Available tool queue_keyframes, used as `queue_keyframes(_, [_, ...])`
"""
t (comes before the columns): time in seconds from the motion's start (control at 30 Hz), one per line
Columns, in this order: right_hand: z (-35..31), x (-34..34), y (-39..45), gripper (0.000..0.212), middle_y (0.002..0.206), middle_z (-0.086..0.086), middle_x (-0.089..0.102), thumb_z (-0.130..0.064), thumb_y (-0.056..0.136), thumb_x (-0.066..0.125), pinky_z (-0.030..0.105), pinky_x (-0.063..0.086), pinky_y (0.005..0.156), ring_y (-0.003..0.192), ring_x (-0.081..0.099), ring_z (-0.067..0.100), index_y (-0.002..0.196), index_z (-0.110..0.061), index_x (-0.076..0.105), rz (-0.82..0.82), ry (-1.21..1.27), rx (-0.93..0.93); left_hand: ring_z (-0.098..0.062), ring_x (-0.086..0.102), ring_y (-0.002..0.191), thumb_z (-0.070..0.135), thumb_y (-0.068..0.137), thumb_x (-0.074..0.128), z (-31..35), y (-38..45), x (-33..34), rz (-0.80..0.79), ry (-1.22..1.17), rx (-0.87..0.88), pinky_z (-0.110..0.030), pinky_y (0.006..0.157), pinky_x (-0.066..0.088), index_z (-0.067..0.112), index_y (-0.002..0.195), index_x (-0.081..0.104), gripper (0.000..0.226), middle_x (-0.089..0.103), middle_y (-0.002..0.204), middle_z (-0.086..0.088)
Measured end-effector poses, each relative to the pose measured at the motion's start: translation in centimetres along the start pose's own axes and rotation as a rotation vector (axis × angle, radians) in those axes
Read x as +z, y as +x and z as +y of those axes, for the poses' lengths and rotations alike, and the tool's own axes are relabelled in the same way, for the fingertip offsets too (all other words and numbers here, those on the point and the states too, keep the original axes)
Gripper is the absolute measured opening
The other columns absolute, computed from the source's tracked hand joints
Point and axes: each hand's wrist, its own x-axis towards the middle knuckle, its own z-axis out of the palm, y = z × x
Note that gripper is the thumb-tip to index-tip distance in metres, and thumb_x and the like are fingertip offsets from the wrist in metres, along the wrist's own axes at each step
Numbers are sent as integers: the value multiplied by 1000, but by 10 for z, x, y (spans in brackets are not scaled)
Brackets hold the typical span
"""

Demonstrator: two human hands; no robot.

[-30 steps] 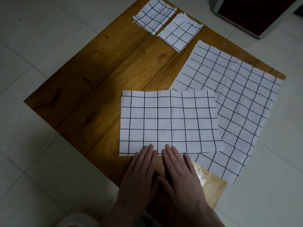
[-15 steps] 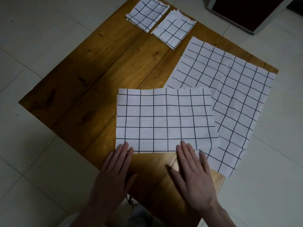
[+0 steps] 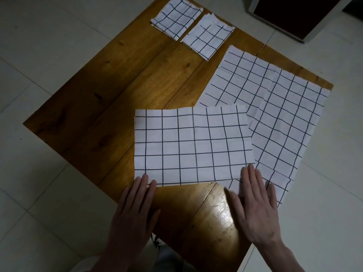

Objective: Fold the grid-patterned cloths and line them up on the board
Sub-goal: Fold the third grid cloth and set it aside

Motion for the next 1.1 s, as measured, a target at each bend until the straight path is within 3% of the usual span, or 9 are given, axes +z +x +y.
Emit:
queue_keyframes(0.2, [-6,-4,1,75,174,-10,0,-67,104,8,44,-7,129,160,-3,10,166,-26,3,4,-29,30,-32,29,158,51,108,35,7,-1,-3,-23,7,-45,-58,121,33,10,160,40,66,29,170,-13])
queue_keyframes(0.3, [-8,-11,3,73,173,-9,12,-67,104,11,44,-7,129,160,6,10,165,-28,17,21,3,35,-33,31,157,51,109,34,13,1,-3,-4,-7,-68,-58,121,34,7,157,43,66,33,168,-16])
queue_keyframes(0.4, [-13,-22,12,60,161,-4,40,-58,103,30,45,6,128,148,38,22,152,-26,45,86,19,63,-33,28,158,49,106,41,26,10,-4,23,-62,-71,-53,125,29,1,157,41,70,33,168,-16])
queue_keyframes(0.5, [-15,-29,25,45,144,2,55,-42,98,52,51,29,116,127,54,31,136,-20,57,148,26,59,-31,22,160,47,107,46,46,25,-5,5,-117,40,-49,128,24,3,160,35,70,29,170,-14])
queue_keyframes(0.63, [-25,-40,44,48,128,11,56,-21,91,73,53,44,93,113,55,38,134,-12,54,175,106,212,-25,18,161,46,110,42,74,46,-3,-49,-94,142,-48,127,23,8,163,32,66,25,173,-9])
queue_keyframes(0.8, [-35,-51,58,53,125,22,57,-34,93,68,55,43,92,111,53,45,135,-9,48,77,120,419,-23,19,161,50,110,37,89,58,3,-150,-52,107,-47,124,23,12,164,31,67,24,173,-6])
queue_keyframes(0.97, [-37,-54,62,51,119,16,64,-40,93,66,50,45,89,107,59,43,132,-14,46,0,237,494,-23,20,161,50,109,41,91,56,6,-146,-63,89,-48,124,24,12,164,32,67,25,173,-6])
queue_keyframes(1.1, [-36,-58,63,50,107,7,65,-29,91,74,38,44,73,93,59,31,132,-13,50,20,471,510,-24,22,160,49,108,42,91,57,6,-142,-64,95,-49,123,27,12,163,34,67,27,172,-6])
